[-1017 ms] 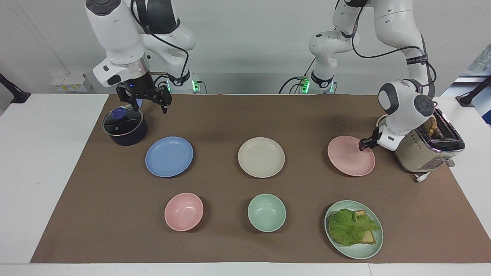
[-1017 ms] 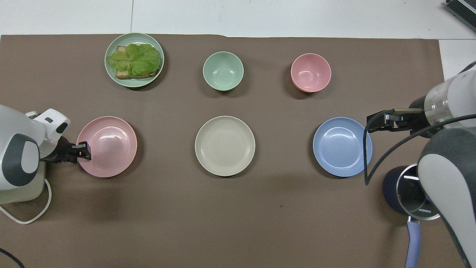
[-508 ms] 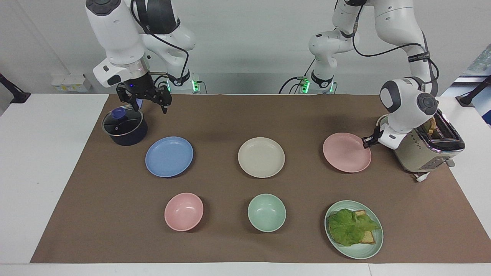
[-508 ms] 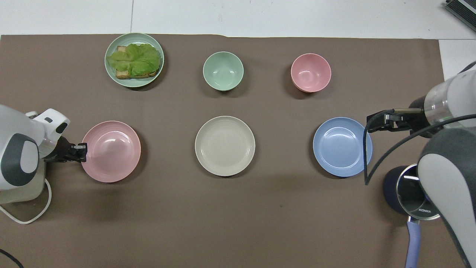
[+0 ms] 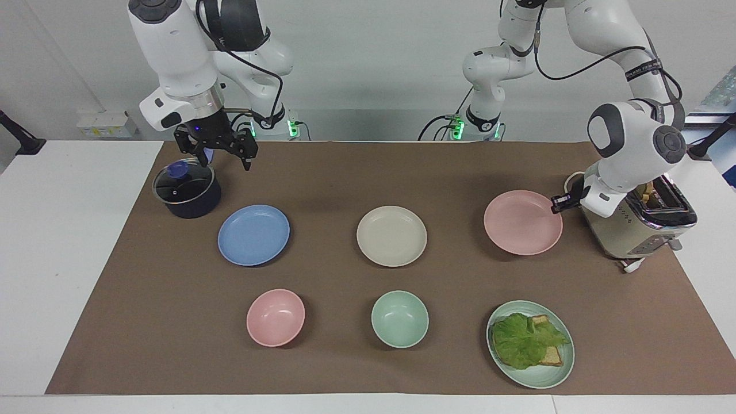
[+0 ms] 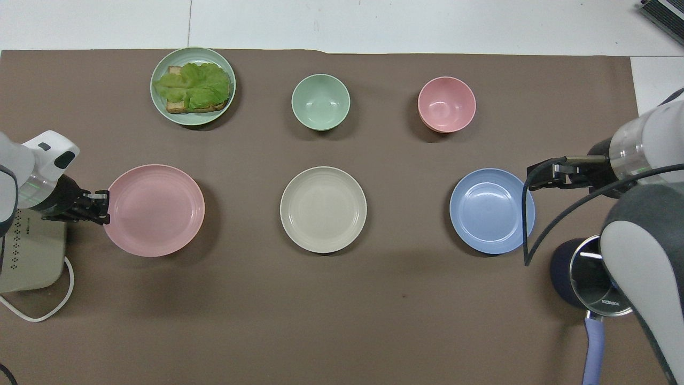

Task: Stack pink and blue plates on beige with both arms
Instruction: 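Carry the pink plate with the left gripper onto the beige plate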

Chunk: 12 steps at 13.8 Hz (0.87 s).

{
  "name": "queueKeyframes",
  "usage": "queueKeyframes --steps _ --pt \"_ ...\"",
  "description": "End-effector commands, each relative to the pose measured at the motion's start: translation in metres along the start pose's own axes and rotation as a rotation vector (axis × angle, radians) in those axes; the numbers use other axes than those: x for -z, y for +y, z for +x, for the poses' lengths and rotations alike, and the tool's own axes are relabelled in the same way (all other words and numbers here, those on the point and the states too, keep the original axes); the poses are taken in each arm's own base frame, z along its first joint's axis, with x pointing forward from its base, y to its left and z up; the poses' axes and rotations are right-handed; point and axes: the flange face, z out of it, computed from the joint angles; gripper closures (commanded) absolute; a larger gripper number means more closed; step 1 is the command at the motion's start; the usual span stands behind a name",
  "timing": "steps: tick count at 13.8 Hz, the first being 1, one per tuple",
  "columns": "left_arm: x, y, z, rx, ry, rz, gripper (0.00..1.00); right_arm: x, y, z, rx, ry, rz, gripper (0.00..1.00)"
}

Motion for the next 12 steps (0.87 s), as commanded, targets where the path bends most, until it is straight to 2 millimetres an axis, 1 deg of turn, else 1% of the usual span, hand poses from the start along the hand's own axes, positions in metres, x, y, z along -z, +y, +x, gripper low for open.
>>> queueKeyframes --steps 1,3,4,5,8,10,11,12 --pt "0.009 0.038 -0.013 0.001 -0.016 -0.029 1.00 -0.001 0.005 0.001 0.021 0.002 0.020 0.00" --pt "0.009 0.082 -0.025 0.020 -0.024 -0.023 1.00 -0.001 0.005 0.001 0.021 0.002 0.020 0.00" --pt "0.006 0.112 -0.032 0.034 -0.026 -0.031 1.00 -0.001 0.005 0.001 0.021 0.002 0.020 0.00" --pt "0.003 0.134 -0.039 0.044 -0.026 -0.027 1.00 -0.001 0.005 0.001 0.021 0.002 0.020 0.00" --pt "-0.003 0.191 -0.061 0.042 -0.003 -0.042 1.00 -0.001 0.006 0.002 0.019 0.002 0.020 0.00" --pt "-0.010 0.220 -0.072 0.042 0.021 -0.049 1.00 -0.001 0.011 0.002 0.029 0.001 0.020 0.00" --pt "-0.015 0.241 -0.080 0.028 0.027 -0.065 1.00 -0.002 0.011 0.002 0.035 -0.001 0.020 0.00" --pt "-0.024 0.256 -0.086 0.032 0.036 -0.074 1.00 -0.001 0.012 0.002 0.033 0.001 0.020 0.00"
